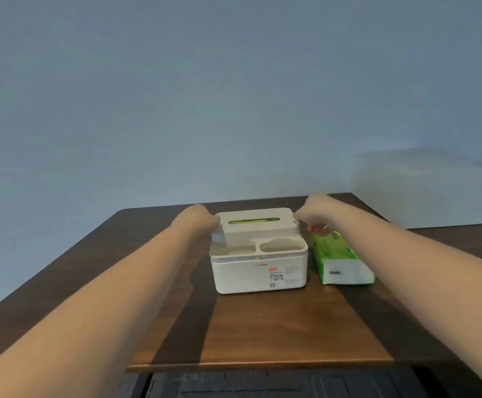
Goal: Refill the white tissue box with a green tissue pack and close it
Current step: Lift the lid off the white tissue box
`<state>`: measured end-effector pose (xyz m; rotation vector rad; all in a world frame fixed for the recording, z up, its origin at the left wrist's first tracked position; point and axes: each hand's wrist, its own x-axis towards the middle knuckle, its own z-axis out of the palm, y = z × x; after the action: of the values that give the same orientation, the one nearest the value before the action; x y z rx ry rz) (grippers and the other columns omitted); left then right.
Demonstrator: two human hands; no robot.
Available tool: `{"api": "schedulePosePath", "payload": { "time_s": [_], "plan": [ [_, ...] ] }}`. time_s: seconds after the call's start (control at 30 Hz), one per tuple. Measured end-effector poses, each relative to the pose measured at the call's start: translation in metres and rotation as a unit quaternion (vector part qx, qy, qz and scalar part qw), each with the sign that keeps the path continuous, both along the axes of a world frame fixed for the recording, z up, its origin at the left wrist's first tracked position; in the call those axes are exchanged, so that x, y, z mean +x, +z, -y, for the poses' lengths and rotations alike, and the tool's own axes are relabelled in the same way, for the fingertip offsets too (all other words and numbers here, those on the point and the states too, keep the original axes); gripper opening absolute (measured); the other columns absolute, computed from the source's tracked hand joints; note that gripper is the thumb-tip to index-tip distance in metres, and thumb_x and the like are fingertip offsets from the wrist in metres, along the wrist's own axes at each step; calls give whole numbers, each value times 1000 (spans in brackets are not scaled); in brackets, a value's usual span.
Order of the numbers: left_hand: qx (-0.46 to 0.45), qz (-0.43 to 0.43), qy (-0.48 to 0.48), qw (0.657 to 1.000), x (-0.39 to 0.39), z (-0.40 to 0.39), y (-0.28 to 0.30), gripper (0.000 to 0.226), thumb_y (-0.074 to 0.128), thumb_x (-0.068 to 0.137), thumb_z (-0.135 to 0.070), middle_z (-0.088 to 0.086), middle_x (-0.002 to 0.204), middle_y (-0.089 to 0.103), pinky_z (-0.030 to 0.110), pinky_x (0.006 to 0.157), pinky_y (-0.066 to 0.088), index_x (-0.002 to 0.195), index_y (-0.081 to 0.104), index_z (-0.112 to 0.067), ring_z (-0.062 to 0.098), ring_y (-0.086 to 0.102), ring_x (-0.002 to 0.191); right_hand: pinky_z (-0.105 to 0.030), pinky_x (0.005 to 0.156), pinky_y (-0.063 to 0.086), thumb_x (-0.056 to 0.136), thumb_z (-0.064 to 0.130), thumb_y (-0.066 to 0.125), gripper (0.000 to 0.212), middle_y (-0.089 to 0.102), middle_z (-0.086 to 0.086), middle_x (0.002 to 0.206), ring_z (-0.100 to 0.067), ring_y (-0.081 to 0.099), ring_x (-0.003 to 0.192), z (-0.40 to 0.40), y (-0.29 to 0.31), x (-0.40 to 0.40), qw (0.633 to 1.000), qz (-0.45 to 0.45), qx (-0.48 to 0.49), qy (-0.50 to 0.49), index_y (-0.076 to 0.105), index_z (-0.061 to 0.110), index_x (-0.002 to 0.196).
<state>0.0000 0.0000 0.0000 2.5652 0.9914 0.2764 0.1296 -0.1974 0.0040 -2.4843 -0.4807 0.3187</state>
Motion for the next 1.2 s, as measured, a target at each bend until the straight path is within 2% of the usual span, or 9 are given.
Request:
{"api": "schedulePosePath", "payload": {
  "time_s": [0.1, 0.23, 0.4, 0.47, 0.67, 0.8, 0.87, 1.0, 1.2],
  "plan": [
    [-16, -8, 5, 1000, -2, -3, -4, 27, 47, 88, -29, 3, 64, 52, 31, 65, 42, 67, 48, -12, 28, 53, 71, -31, 61, 48, 87, 15, 55, 14, 60, -13, 70, -26, 52, 58, 0, -2, -5, 1000, -3, -12, -3, 58, 3, 79],
    [-61, -7, -10, 998, 0, -2, -9, 18, 52, 84, -25, 4, 69, 54, 28, 59, 40, 71, 50, -12, 25, 51, 65, -29, 58, 45, 79, 6, 58, 11, 63, -14, 73, -27, 51, 60, -3, -1, -12, 999, 11, -40, -1, 60, 3, 68],
    [-11, 20, -14, 1000, 6, -4, -12, 14, 49, 87, -24, 5, 84, 59, 27, 59, 40, 85, 52, -10, 27, 54, 76, -28, 58, 40, 71, 3, 65, 7, 53, -10, 63, -28, 47, 63, -9, 5, -22, 992, 37, -121, 10, 62, 6, 65],
    [-5, 29, -11, 1000, 7, -4, -13, 14, 48, 87, -21, 4, 80, 56, 26, 56, 37, 78, 51, -11, 27, 52, 76, -24, 51, 36, 72, 5, 63, 11, 49, -8, 63, -27, 46, 62, -11, 7, -26, 990, 44, -133, -2, 57, 6, 63],
    [-17, 88, 5, 996, 4, -8, -4, 14, 48, 83, -14, 4, 69, 50, 25, 49, 33, 70, 46, -10, 20, 44, 59, -22, 48, 34, 70, 2, 62, 19, 50, -7, 66, -26, 49, 61, -13, 14, -30, 995, 65, -66, -36, 49, 7, 57],
    [-42, 162, 30, 986, -5, -17, 9, 8, 48, 80, -10, 8, 83, 57, 29, 59, 39, 87, 52, -7, 29, 52, 77, -23, 48, 33, 77, 3, 58, 19, 48, -9, 65, -24, 45, 56, -22, 17, -32, 996, 79, 14, -44, 49, 6, 61],
    [-50, 186, 41, 980, -11, -25, 14, 10, 50, 77, -7, 11, 85, 58, 30, 61, 39, 87, 53, -7, 31, 51, 77, -24, 47, 32, 76, 0, 60, 22, 44, -9, 63, -24, 42, 54, -28, 22, -36, 995, 81, 36, -42, 46, 6, 59],
    [-50, 201, 67, 976, -26, -45, 18, 11, 50, 74, -3, 13, 84, 58, 29, 59, 37, 83, 52, -7, 31, 50, 75, -28, 53, 40, 64, -7, 71, 25, 48, -9, 65, -27, 48, 59, -48, 32, -53, 997, 69, 16, -17, 50, 4, 57],
    [-27, 194, 110, 974, -56, -85, 4, 10, 48, 73, -3, 11, 78, 55, 28, 55, 33, 82, 51, -6, 31, 49, 73, -30, 59, 44, 67, -3, 74, 27, 49, -8, 64, -31, 54, 68, -97, 30, -75, 997, 78, 1, 29, 49, 5, 60]
  ]
}}
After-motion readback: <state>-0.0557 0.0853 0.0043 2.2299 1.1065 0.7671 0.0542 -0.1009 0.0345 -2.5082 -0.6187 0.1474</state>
